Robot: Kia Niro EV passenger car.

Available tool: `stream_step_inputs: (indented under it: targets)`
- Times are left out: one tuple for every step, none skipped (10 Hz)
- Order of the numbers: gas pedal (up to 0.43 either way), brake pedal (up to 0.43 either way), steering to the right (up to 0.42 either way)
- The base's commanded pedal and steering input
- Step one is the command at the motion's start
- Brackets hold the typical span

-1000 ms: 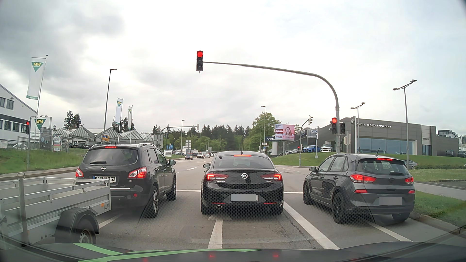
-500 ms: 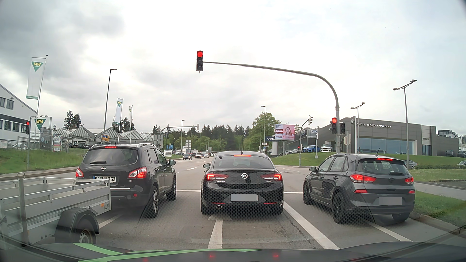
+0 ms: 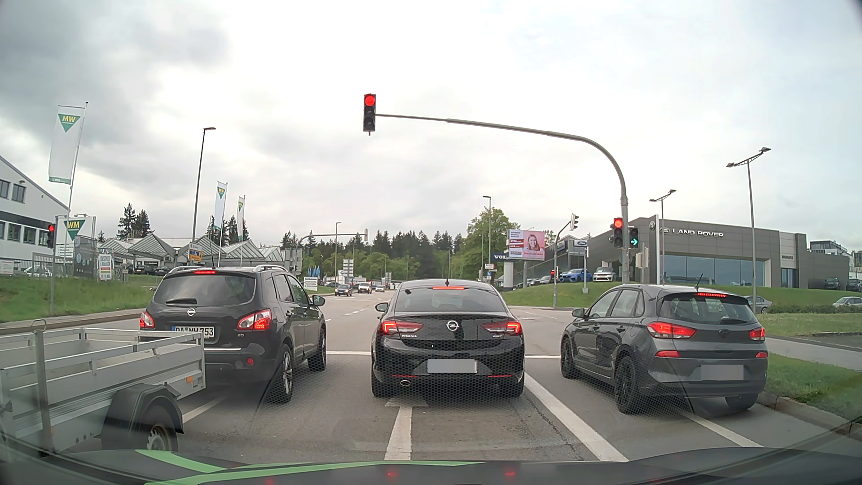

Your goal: Follow the waypoints while adhering to traffic rules and regulations

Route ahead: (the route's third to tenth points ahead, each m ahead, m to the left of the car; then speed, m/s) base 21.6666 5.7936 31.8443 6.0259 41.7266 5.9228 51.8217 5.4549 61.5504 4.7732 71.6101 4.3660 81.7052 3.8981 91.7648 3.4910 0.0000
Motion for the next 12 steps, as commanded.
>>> stream_step_inputs:
  targets:
    - [0.000, 0.000, 0.006]
    - [0.000, 0.000, 0.007]
    - [0.000, 0.000, 0.008]
    - [0.000, 0.000, 0.008]
    - [0.000, 0.000, 0.008]
    - [0.000, 0.000, 0.007]
    - [0.000, 0.000, 0.008]
    - [0.000, 0.000, 0.007]
    - [0.000, 0.000, 0.008]
    - [0.000, 0.000, 0.007]
    - [0.000, 0.000, 0.007]
    - [0.000, 0.000, 0.008]
